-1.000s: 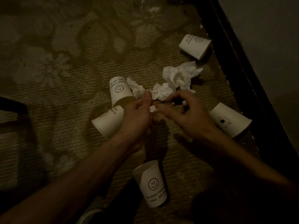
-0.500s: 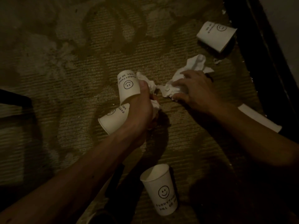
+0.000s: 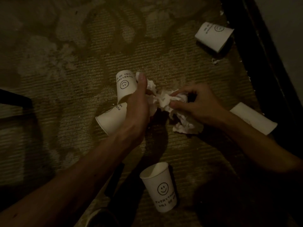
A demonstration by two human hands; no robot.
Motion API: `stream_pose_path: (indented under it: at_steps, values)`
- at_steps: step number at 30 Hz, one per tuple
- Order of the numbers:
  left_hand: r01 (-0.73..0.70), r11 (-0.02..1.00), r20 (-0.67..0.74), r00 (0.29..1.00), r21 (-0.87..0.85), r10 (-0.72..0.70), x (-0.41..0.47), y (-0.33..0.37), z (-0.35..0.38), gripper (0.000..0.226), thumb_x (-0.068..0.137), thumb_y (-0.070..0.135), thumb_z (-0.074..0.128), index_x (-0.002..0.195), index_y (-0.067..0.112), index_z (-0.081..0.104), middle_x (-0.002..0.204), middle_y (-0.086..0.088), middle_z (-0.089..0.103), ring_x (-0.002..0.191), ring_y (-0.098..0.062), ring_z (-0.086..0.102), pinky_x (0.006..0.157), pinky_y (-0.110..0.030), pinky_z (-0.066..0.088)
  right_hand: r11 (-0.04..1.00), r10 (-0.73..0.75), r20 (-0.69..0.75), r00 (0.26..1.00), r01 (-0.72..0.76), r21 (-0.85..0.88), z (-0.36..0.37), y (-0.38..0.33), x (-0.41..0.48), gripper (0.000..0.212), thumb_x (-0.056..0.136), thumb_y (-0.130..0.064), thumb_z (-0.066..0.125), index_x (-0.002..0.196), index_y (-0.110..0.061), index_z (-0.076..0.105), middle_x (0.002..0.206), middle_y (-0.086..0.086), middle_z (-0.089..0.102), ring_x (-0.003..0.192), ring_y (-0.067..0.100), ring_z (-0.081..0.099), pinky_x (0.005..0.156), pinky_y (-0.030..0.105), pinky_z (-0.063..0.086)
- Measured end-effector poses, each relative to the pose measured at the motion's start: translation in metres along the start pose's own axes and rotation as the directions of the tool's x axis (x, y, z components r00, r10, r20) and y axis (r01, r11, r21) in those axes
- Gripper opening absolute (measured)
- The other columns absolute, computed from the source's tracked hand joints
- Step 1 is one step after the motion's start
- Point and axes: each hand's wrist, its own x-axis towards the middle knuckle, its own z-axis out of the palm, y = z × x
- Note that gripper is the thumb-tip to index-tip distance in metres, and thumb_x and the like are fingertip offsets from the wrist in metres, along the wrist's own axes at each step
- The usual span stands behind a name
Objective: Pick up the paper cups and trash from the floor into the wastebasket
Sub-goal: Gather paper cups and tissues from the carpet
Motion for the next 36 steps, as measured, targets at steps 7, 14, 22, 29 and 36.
stream_pose_path:
  at_steps: [7, 14, 22, 29, 36]
  values:
    - [-0.132, 0.98, 0.075, 0.99, 0.148, 0.122, -0.018, 0.005, 0.014, 0.073, 0.077, 0.077, 0.047, 0.102, 0.01, 0.064, 0.096, -0.009, 0.074, 0.09, -0.023, 0.073, 0.079, -0.046, 0.06, 0.933, 0.004, 0.096, 0.995, -0.038, 0.359, 0.007, -0.03, -0.022, 0.014, 0.09, -0.02, 0.065, 0.087, -0.015, 0.077, 0.085, 0.002, 0.076, 0.081, 0.012, 0.073, 0.071, 0.023, 0.057]
    - [-0.052, 0.996, 0.205, 0.977, -0.066, 0.064, -0.036, 0.009, 0.015, 0.064, 0.082, 0.057, 0.055, 0.119, 0.005, 0.06, 0.114, -0.017, 0.071, 0.108, -0.03, 0.069, 0.097, -0.057, 0.052, 0.917, -0.017, -0.02, 1.0, 0.023, 0.398, 0.011, -0.036, -0.034, 0.021, 0.085, -0.008, 0.071, 0.097, -0.023, 0.062, 0.091, -0.005, 0.069, 0.087, 0.008, 0.07, 0.075, 0.023, 0.056]
    - [-0.216, 0.964, 0.142, 0.971, 0.156, 0.195, -0.042, 0.003, 0.007, 0.058, 0.076, 0.061, 0.057, 0.098, 0.009, 0.07, 0.097, -0.01, 0.074, 0.095, -0.025, 0.071, 0.082, -0.043, 0.058, 0.932, -0.002, 0.014, 1.0, -0.003, 0.363, -0.003, -0.033, -0.044, 0.018, 0.088, -0.008, 0.068, 0.08, -0.024, 0.073, 0.081, -0.012, 0.074, 0.08, -0.001, 0.068, 0.068, 0.012, 0.049]
    - [-0.206, 0.956, 0.08, 0.978, 0.207, 0.194, -0.035, -0.006, -0.001, 0.046, 0.074, 0.059, 0.061, 0.075, 0.013, 0.063, 0.063, -0.001, 0.066, 0.061, -0.015, 0.063, 0.05, -0.026, 0.051, 0.924, 0.243, 0.039, 0.969, -0.22, -0.314, -0.016, 0.03, -0.061, 0.03, 0.085, -0.032, 0.074, 0.113, -0.033, 0.063, 0.12, -0.009, 0.055, 0.103, 0.003, 0.056, 0.085, 0.026, 0.049]
    - [-0.125, 0.959, 0.019, 0.992, 0.253, 0.125, -0.034, -0.018, -0.005, 0.033, 0.083, 0.056, 0.063, 0.071, 0.026, 0.065, 0.064, 0.009, 0.069, 0.065, -0.008, 0.067, 0.056, -0.028, 0.054, 0.938, 0.202, -0.002, 0.979, -0.194, -0.288, -0.001, 0.027, -0.075, 0.012, 0.087, -0.033, 0.073, 0.09, -0.021, 0.076, 0.083, -0.011, 0.068, 0.078, -0.002, 0.061, 0.06, 0.01, 0.044]
